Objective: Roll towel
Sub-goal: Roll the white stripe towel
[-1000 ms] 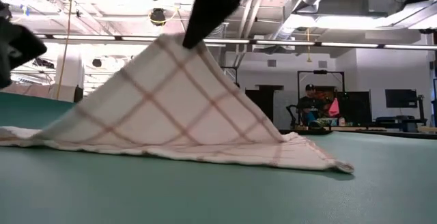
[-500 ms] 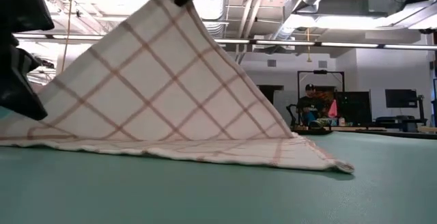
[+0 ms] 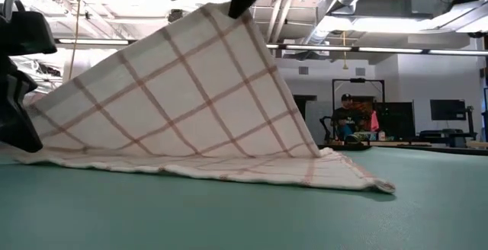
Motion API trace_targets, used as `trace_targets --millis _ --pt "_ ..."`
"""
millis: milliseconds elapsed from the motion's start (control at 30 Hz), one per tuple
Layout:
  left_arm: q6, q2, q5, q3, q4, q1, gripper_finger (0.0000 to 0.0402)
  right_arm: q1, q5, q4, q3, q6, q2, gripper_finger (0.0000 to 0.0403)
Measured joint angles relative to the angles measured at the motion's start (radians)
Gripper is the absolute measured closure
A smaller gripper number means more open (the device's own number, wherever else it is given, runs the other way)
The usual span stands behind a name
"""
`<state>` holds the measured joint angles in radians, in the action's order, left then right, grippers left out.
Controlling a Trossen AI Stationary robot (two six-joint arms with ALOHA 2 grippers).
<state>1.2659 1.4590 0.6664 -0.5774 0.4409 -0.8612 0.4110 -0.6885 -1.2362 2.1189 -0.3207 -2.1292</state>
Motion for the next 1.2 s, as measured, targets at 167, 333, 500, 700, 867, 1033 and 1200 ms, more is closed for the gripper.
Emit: trace_targets --millis 167,333,500,700,867,1033,1200 --pt "0.001 0.0 -0.009 0.0 0.021 0.0 0.0401 0.031 0.033 -0.088 -0.025 -0.079 -0.003 0.0394" --pt "0.016 0.0 -0.036 0.0 0.068 0.0 0.0401 0.071 0.084 -0.087 -0.109 -0.134 -0.005 0.0394" --pt "0.01 0.0 -0.062 0.0 0.077 0.0 0.0401 0.104 0.115 -0.057 -0.167 -0.175 -0.006 0.0394" --pt "0.007 0.0 -0.062 0.0 0.082 0.0 0.0401 0.143 0.148 -0.017 -0.2 -0.173 -0.005 0.0394" --pt "0.02 0.0 -0.071 0.0 0.089 0.0 0.0401 0.162 0.184 0.057 -0.263 -0.187 -0.005 0.0394" --pt "0.021 0.0 -0.079 0.0 0.088 0.0 0.0401 0.171 0.19 0.126 -0.314 -0.187 -0.005 0.0394" --pt "0.028 0.0 -0.079 0.0 0.089 0.0 0.0401 0.171 0.22 0.161 -0.372 -0.19 -0.004 0.0394"
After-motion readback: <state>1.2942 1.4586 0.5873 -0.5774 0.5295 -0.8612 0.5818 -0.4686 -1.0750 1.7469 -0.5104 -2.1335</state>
